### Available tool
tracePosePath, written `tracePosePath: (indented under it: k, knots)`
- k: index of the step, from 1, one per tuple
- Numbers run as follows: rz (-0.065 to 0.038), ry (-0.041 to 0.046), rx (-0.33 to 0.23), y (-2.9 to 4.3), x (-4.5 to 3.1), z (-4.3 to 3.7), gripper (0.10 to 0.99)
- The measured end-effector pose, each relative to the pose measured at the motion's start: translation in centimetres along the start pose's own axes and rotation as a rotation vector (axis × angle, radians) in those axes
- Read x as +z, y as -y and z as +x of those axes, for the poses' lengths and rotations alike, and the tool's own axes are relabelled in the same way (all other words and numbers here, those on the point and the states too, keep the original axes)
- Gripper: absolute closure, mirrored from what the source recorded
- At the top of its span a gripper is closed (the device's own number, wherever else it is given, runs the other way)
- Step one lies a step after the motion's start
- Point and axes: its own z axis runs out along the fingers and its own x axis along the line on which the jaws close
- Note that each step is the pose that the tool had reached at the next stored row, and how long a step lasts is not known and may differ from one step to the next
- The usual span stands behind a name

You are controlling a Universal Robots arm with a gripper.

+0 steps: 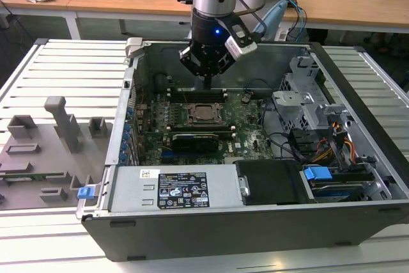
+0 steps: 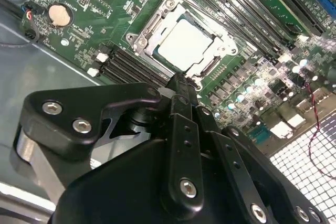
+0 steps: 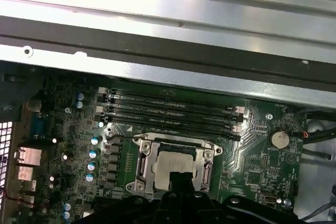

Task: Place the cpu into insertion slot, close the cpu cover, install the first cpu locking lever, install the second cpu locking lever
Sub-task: 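Install the first cpu locking lever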

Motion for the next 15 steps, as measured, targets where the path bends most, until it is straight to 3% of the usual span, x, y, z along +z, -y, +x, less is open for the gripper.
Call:
tracePosePath:
  k: [15]
  knots:
    - [0.000, -0.0001, -0.005, -0.28, 0.09, 2.11, 0.980]
